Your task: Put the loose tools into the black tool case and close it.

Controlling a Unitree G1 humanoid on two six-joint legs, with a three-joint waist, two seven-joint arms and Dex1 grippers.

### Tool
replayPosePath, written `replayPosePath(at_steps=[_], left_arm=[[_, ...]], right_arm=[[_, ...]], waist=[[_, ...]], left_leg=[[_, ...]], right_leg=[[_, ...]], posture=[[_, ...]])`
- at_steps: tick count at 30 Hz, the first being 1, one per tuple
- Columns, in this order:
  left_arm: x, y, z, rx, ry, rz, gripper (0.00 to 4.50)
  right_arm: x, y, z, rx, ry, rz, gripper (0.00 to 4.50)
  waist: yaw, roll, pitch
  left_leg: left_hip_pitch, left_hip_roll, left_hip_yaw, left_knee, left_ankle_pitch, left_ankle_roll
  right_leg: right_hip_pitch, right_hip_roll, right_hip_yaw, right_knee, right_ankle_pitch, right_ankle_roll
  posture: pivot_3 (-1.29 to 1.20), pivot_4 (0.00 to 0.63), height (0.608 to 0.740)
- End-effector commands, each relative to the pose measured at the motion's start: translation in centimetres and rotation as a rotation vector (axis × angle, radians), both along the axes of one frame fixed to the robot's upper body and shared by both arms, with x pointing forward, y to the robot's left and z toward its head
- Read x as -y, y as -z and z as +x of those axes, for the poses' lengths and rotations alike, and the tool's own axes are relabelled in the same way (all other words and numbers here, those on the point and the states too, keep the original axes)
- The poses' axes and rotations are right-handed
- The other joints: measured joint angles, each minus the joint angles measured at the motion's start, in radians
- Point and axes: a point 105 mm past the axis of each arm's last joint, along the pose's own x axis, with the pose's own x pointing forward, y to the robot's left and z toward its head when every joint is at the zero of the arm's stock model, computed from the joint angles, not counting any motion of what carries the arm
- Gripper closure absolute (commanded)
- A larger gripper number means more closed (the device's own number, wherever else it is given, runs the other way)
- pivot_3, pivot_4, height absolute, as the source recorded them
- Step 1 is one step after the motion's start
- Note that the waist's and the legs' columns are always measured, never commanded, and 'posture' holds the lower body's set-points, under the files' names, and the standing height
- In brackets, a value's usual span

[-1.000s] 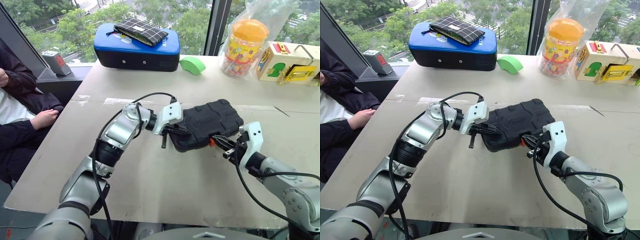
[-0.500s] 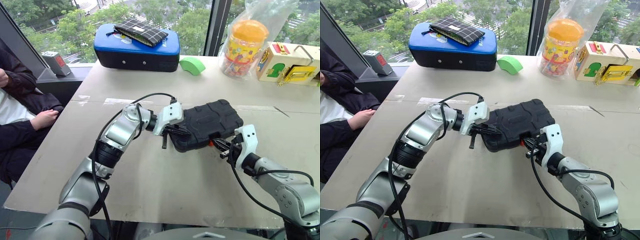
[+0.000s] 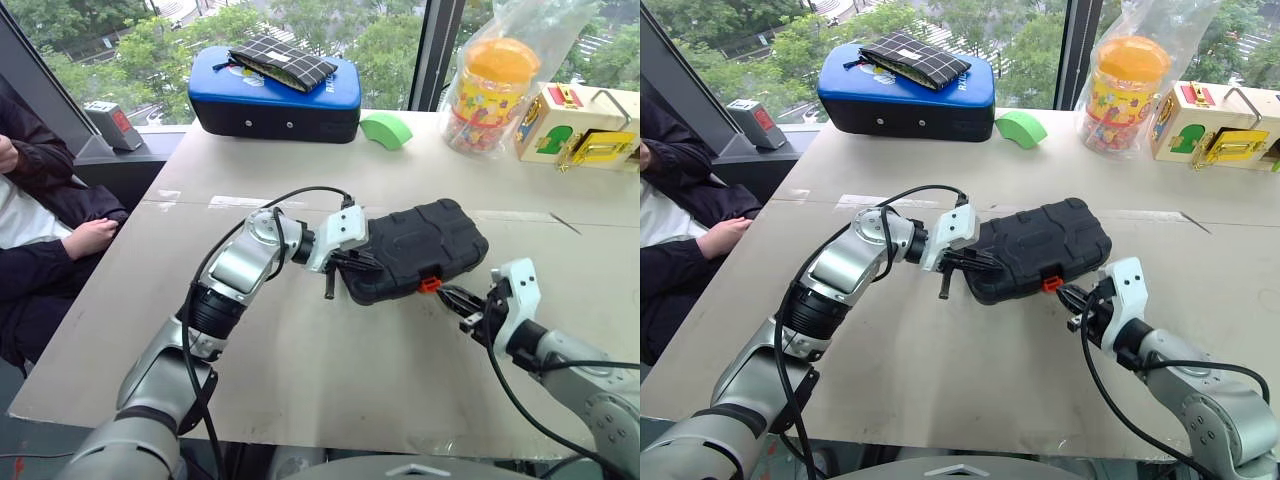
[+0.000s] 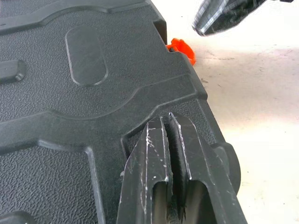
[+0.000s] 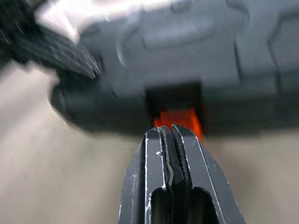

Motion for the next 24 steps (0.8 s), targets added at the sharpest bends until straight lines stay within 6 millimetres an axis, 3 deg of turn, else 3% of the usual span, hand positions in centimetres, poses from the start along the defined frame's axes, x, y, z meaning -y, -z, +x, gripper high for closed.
replayPosePath(at_steps=[1, 11, 24], left_arm=[[-1.2, 3.9, -0.6, -0.104, -0.038, 0.129, 4.35], [-1.2, 4.0, -0.6, -0.101, -0.032, 0.134, 4.35], [-1.1, 4.7, -0.8, -0.108, -0.034, 0.138, 4.35]], right_arm=[[-0.3, 0.8, -0.3, -0.043, -0.006, -0.041, 4.5], [-0.5, 1.8, 2.9, -0.037, 0.078, -0.031, 4.5], [-1.9, -2.1, 3.1, 0.04, 0.051, 0.191, 4.5]], waist=[[0.0, 0.0, 0.0], [0.0, 0.0, 0.0], [-0.001, 0.001, 0.001]], left_leg=[[0.0, 0.0, 0.0, 0.0, 0.0, 0.0], [0.0, 0.0, 0.0, -0.001, 0.0, 0.0], [0.0, 0.0, 0.0, -0.001, 0.0, 0.0]], right_leg=[[0.0, 0.0, 0.0, 0.0, 0.0, 0.0], [0.0, 0.0, 0.0, -0.001, 0.0, 0.0], [0.0, 0.0, 0.0, -0.001, 0.0, 0.0]], posture=[[0.0, 0.15, 0.74], [0.0, 0.15, 0.74], [0.0, 0.15, 0.74]])
